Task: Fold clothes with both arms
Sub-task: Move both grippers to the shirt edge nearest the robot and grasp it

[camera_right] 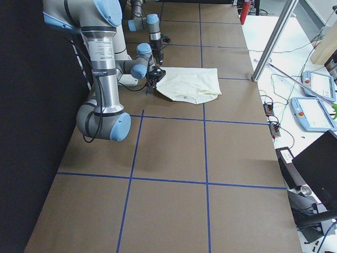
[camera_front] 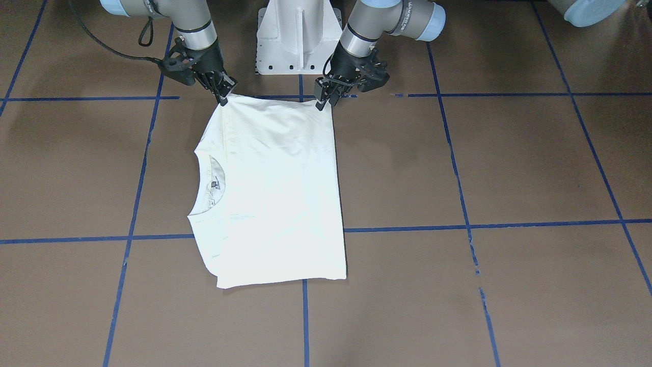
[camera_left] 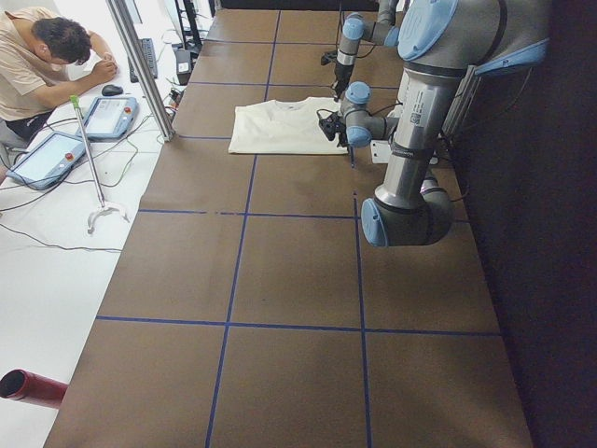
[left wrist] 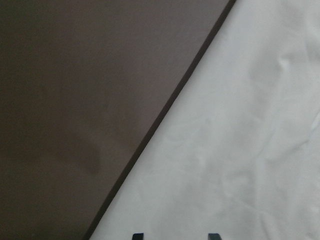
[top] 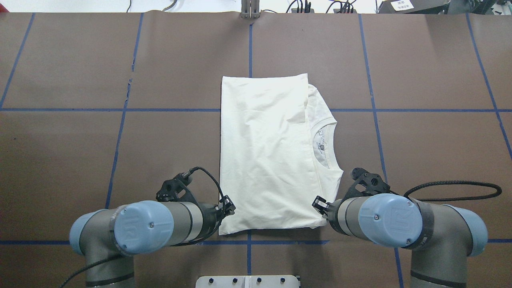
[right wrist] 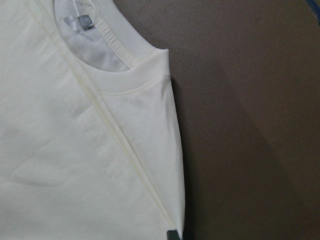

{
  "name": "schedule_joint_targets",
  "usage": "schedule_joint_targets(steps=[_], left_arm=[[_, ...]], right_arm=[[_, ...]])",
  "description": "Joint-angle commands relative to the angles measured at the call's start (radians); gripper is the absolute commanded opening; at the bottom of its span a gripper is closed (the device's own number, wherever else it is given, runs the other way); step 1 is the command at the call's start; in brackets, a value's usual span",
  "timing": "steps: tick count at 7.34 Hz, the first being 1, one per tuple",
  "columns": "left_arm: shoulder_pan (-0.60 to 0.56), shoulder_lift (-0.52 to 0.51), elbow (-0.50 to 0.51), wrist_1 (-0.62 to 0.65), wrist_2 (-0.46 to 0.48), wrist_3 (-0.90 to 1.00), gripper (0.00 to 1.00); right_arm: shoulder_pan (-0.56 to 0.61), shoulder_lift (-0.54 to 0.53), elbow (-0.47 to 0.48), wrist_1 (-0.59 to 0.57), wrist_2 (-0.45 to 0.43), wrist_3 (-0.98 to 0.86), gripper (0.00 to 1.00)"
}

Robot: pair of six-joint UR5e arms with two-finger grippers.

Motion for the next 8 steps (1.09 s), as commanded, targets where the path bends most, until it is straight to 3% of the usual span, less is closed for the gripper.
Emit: schedule_joint_targets(steps=[1, 4, 6, 8], left_arm=[[0.041, 0.000, 0.035, 0.006, 0.012, -0.019, 0.53], [0.041, -0.010, 0.035, 0.053, 0.012, -0.019, 0.50], [0.041, -0.011, 0.033, 0.055, 0.012, -0.021, 0.00], [0.030, -0.006, -0.005, 0.055, 0.013, -0.021, 0.00]], right_arm=[[-0.001, -0.003, -0.004, 0.000, -0.002, 0.001, 0.00], [-0.001, -0.003, -0.002, 0.000, -0.002, 0.001, 0.00], [0.001, -0.004, -0.002, 0.000, -0.002, 0.001, 0.00], [-0.001, -0.004, -0.001, 0.000, -0.004, 0.001, 0.00]])
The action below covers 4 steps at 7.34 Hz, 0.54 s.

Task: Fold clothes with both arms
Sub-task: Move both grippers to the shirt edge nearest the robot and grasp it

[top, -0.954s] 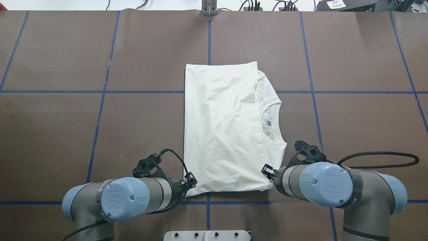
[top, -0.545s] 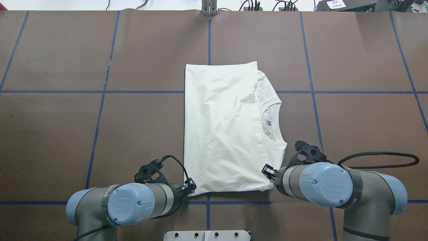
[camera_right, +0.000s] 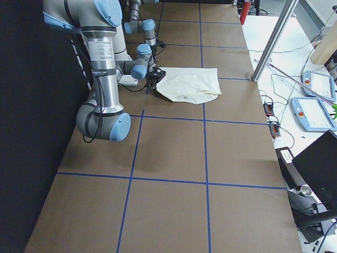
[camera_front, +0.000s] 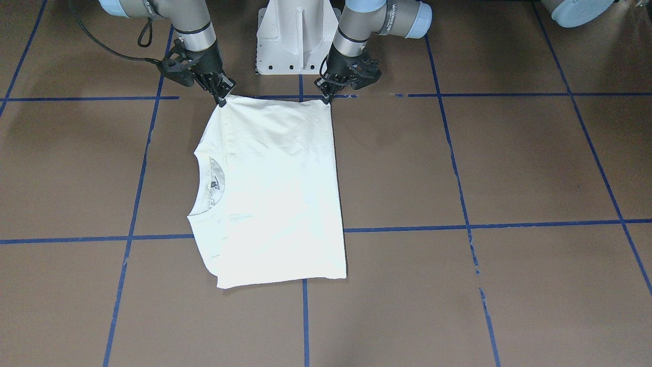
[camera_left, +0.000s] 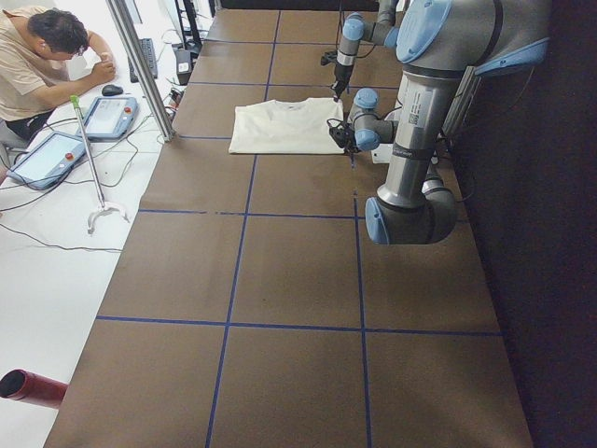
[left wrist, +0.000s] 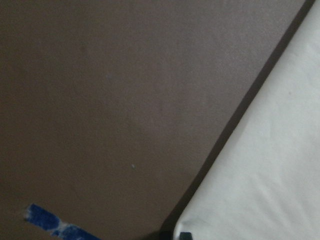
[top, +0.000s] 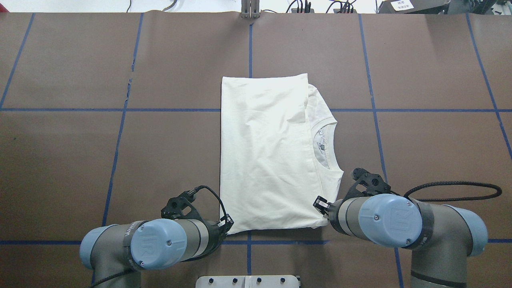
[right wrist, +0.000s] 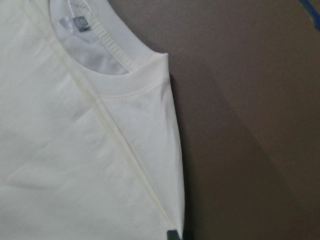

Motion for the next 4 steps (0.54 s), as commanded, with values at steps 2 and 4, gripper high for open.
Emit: schedule_joint_targets(steps=[2, 4], left_arm=[[-0.020, 0.080, -0.220, 0.057, 0.001, 0.001, 0.00], [0.037, 0.087, -0.322, 0.144, 0.004, -0.093, 0.00]], right_arm=[[-0.016, 0.013, 0.010, 0.002, -0.001, 0.002, 0.00], [-0.083, 0.003, 0.064, 0.000, -0.001, 0.006, 0.00]])
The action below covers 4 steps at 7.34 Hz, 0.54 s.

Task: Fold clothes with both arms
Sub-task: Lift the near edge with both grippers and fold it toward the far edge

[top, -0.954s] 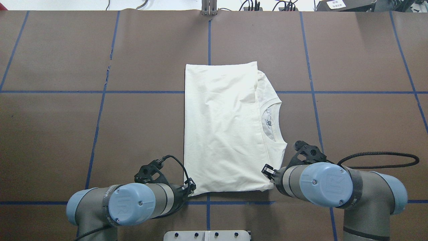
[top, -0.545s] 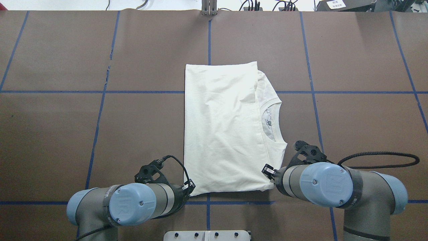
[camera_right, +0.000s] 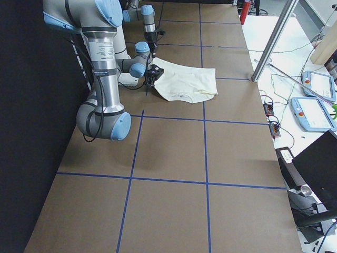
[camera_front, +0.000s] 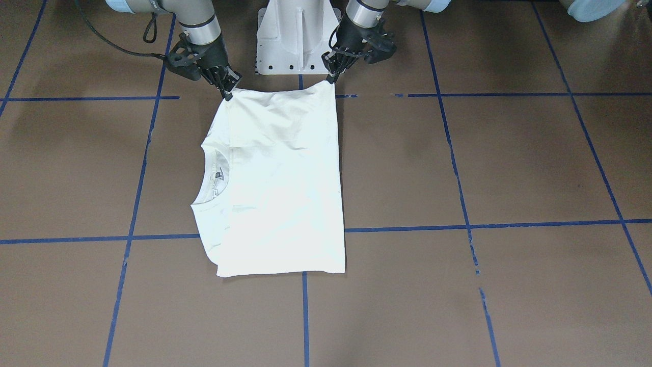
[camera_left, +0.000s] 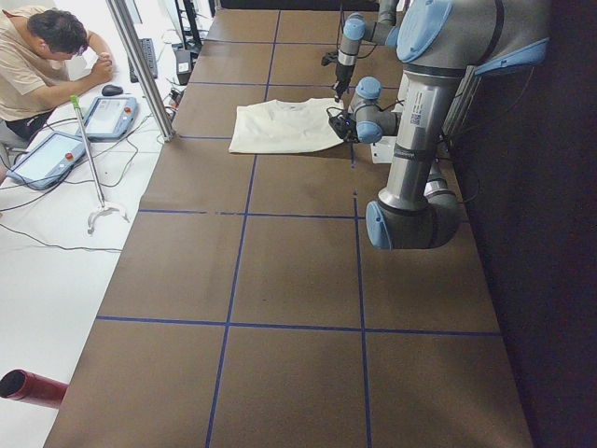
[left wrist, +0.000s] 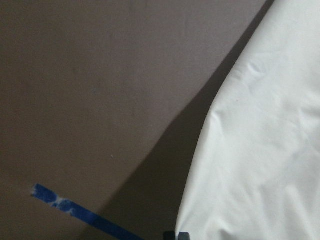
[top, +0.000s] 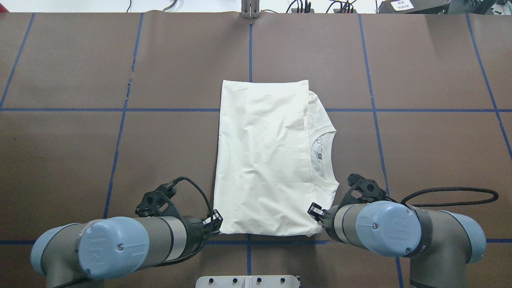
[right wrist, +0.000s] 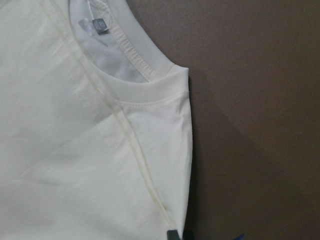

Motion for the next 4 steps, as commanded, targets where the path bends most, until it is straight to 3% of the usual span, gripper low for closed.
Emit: schedule_joint_targets(steps=[1, 2, 3, 4], left_arm=[[0.050, 0.006, -0.114, 0.049, 0.013, -0.074, 0.00], [0.041, -0.026, -0.124, 0.083, 0.010, -0.069, 0.00], [-0.067, -0.081, -0.078, 0.116, 0.008, -0.008, 0.00], [-0.168, -0.144, 0.004, 0.119, 0.001, 0.126, 0.00]], right_arm=[[-0.054, -0.047, 0.087, -0.001, 0.002, 0.009, 0.00], [0.001, -0.057, 0.133, -0.010, 0.002, 0.009, 0.00], [0.074, -0.025, 0.126, -0.065, 0.008, 0.008, 0.00], [0.175, 0.074, 0.068, -0.120, 0.015, -0.014, 0.00]])
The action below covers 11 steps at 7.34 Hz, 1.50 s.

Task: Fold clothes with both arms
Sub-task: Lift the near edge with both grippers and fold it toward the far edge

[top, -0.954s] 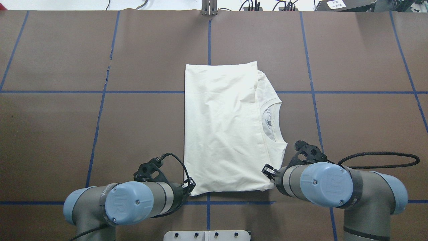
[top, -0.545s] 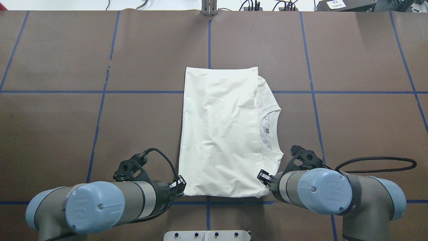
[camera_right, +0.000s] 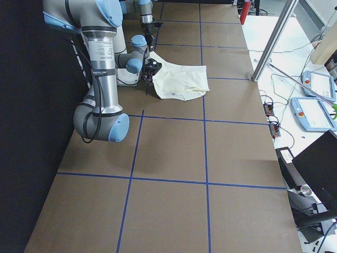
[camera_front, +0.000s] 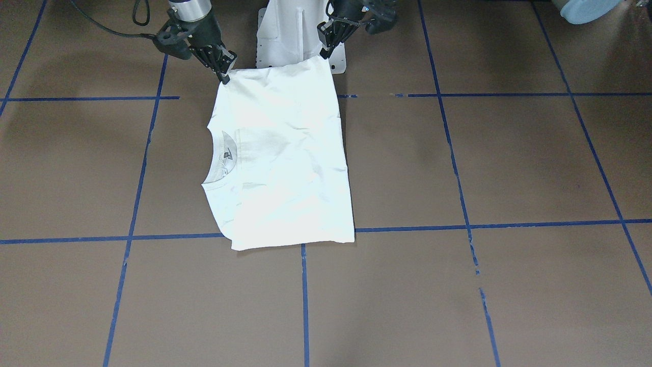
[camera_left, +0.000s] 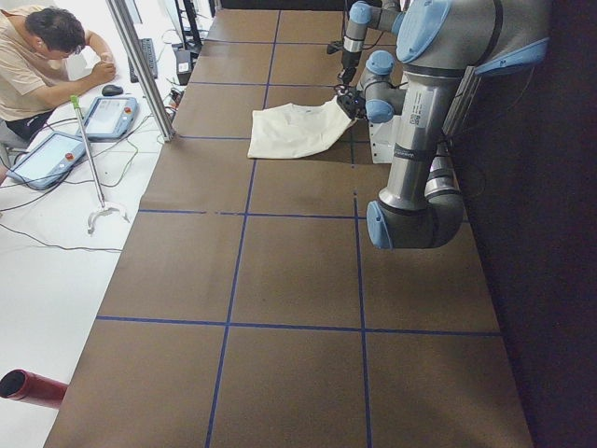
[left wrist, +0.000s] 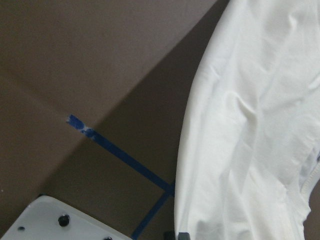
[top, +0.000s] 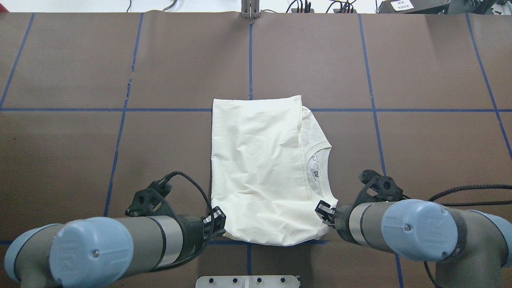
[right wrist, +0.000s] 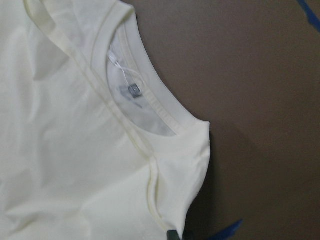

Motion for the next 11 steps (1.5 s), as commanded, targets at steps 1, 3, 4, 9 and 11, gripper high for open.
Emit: schedule_joint_targets(steps=[1, 3, 4, 9, 11], left_arm=[[-0.216, -0.125, 0.178, 0.005, -0.013, 0.210, 0.00], [-0.337, -0.157, 0.307, -0.056, -0.043, 0.345, 0.00], [-0.365, -0.176, 0.410, -0.133, -0.043, 0.377, 0.00], [-0.391, -0.225, 0.648, -0.340, -0.037, 0.473, 0.00], [-0.436, -0.239, 0.702, -0.457, -0.042, 0.519, 0.44]], right_arm=[[0.201, 0.209, -0.149, -0.117, 0.061, -0.082, 0.00], [0.338, 0.287, -0.308, -0.110, 0.137, -0.221, 0.00], [0.384, 0.372, -0.430, -0.109, 0.175, -0.279, 0.00], [0.412, 0.455, -0.732, 0.078, 0.212, -0.324, 0.00], [0.411, 0.456, -0.810, 0.156, 0.212, -0.335, 0.04]])
